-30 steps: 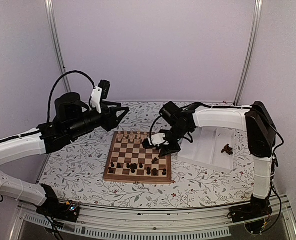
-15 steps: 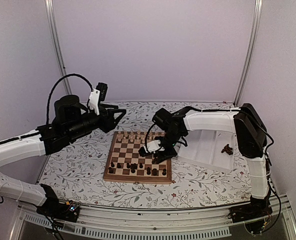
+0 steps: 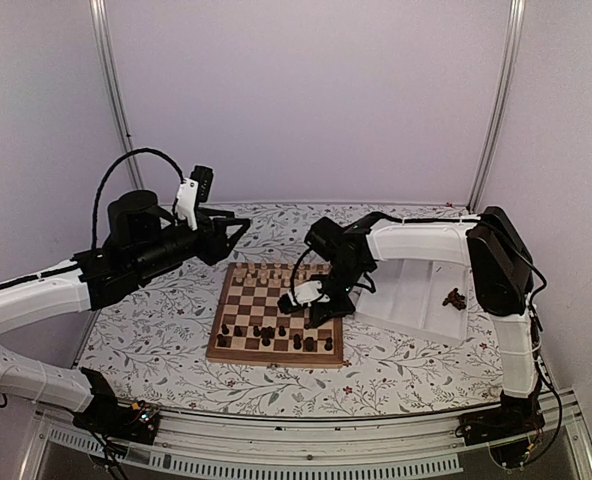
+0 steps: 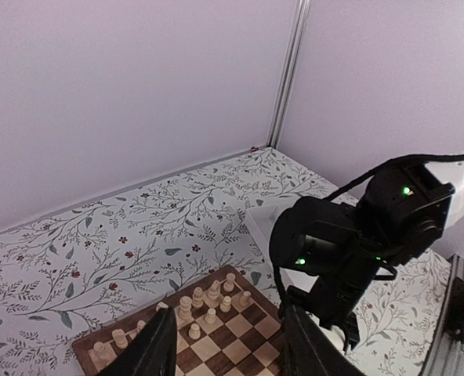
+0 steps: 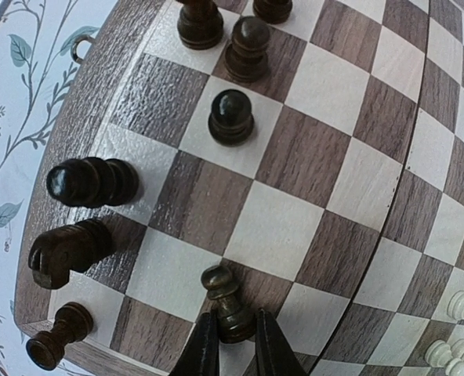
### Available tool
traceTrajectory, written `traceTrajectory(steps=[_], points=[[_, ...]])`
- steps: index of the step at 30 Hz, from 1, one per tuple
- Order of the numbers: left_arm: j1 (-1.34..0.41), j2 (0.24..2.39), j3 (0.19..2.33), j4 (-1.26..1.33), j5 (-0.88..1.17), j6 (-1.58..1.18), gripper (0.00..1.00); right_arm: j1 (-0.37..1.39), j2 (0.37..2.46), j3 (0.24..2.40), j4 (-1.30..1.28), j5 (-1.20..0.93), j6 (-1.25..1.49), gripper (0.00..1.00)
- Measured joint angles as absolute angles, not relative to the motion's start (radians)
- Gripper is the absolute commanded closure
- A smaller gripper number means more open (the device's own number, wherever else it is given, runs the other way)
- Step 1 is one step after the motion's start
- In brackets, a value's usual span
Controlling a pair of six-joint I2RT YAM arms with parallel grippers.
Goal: Set up the chess pieces on the board
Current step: Pick up the chess piece from the chessboard, then place the chess piece on the chessboard.
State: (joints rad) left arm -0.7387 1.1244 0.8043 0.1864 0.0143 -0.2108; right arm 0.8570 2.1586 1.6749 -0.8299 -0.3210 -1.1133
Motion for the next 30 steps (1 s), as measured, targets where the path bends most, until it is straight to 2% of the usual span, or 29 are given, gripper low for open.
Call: traceTrajectory(steps=[7, 14, 22, 30], points=[[-0.738, 1.143, 0.749, 0.249, 0.052, -0.228, 0.52, 0.737, 2.136, 1.674, -0.817, -0.496, -1.011, 0.91], [-0.758, 1.261, 0.723, 0.368, 0.117, -0.28, 0.52, 0.553, 1.979, 1.627, -0.732, -0.75, -0.855, 0.91], [-0.819, 1.464, 0.828, 0.424, 0.191, -0.29, 0.52, 0.579, 1.877, 1.568, -0.679, -0.925, -0.757, 0.9], [-0.859, 1.573, 0.928, 0.451, 0.267, -0.29, 0.55, 0.581, 1.877, 1.548, -0.668, -0.976, -0.729, 0.9]])
